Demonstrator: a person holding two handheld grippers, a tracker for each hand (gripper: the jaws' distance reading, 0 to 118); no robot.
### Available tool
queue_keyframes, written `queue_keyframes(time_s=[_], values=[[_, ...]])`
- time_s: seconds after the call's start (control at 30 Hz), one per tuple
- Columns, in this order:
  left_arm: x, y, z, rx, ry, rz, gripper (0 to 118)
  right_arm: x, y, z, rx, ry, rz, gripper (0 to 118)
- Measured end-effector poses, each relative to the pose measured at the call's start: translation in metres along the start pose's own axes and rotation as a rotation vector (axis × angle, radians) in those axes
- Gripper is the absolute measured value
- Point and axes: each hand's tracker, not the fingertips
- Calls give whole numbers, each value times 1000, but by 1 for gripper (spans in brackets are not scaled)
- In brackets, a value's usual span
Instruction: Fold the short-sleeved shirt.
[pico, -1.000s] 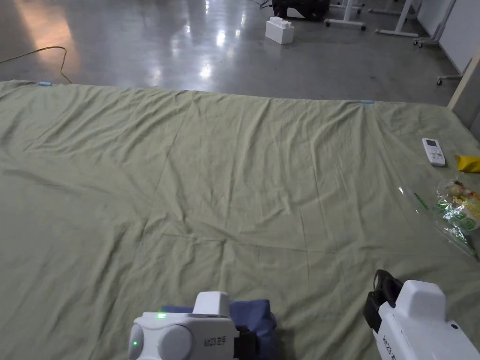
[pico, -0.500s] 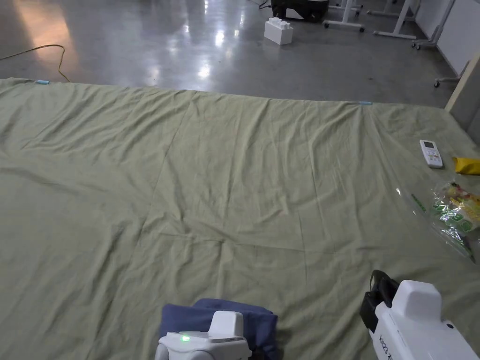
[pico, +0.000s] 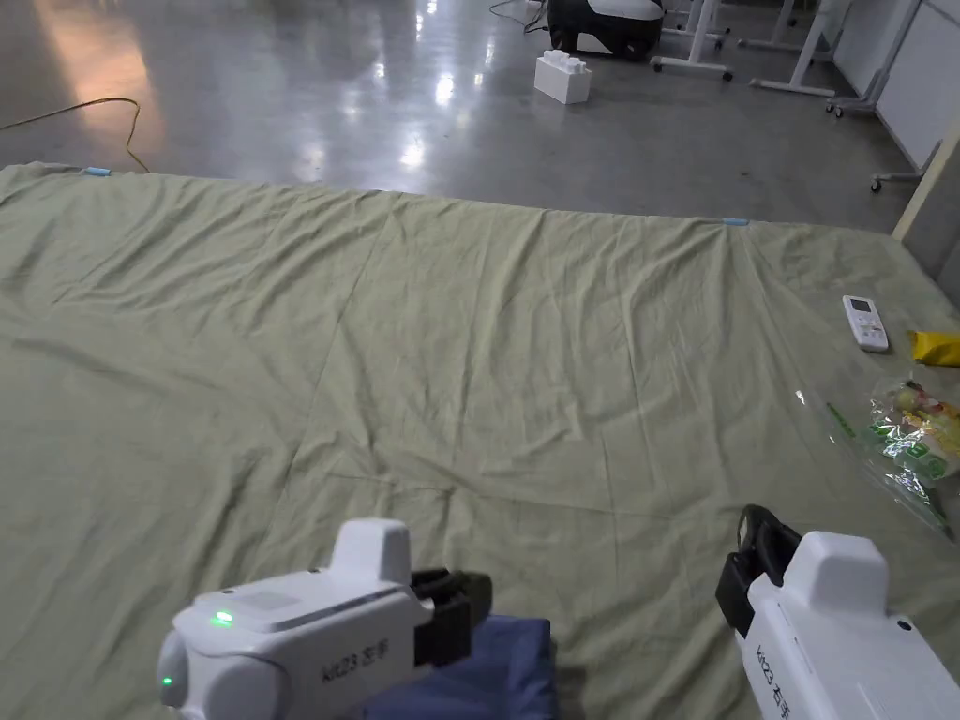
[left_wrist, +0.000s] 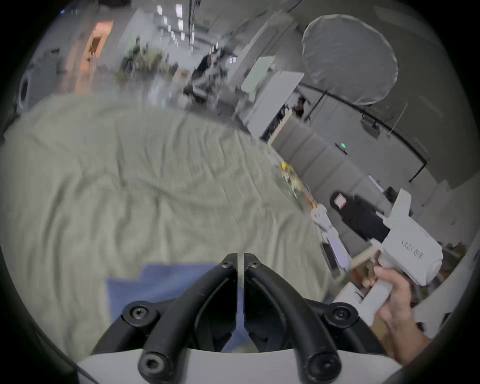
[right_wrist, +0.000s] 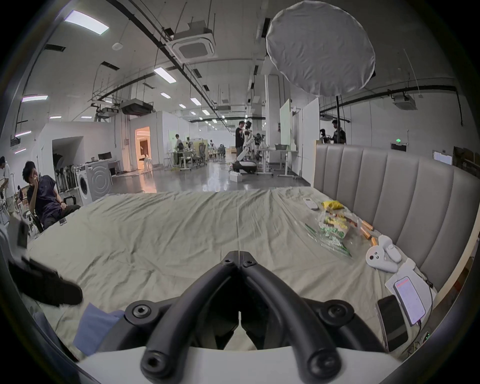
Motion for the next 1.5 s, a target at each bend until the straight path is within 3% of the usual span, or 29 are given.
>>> queue_keyframes(time_s=[0.27, 0.57, 0.8, 0.93, 1.07, 1.23, 1.3, 1.43, 1.5], values=[[-9, 25, 26, 348, 417, -257, 4, -29, 31, -2, 135, 1, 53, 0], [-25, 38, 37, 572, 667, -294, 4, -44, 51, -2, 246, -34, 115, 0], [-42, 40, 42, 549, 669, -308, 4, -39, 55, -4, 243, -49, 114, 0], [-57, 30, 45, 494, 668, -299, 4, -39, 34, 0, 124, -10, 65, 0], [-73, 14, 47, 422, 671, -254, 4, -67, -10, 12, -4, 82, 119, 0], [-93, -11, 47, 325, 654, -200, 4, -119, -69, 15, -175, 246, 122, 0], [-97, -20, 50, 297, 633, -161, 4, -136, -86, 11, -211, 270, 161, 0], [-110, -38, 55, 212, 552, -58, 5, -153, -113, -4, -306, 285, 160, 0], [-118, -44, 54, 150, 498, 0, 18, -154, -126, -11, -325, 262, 183, 0]])
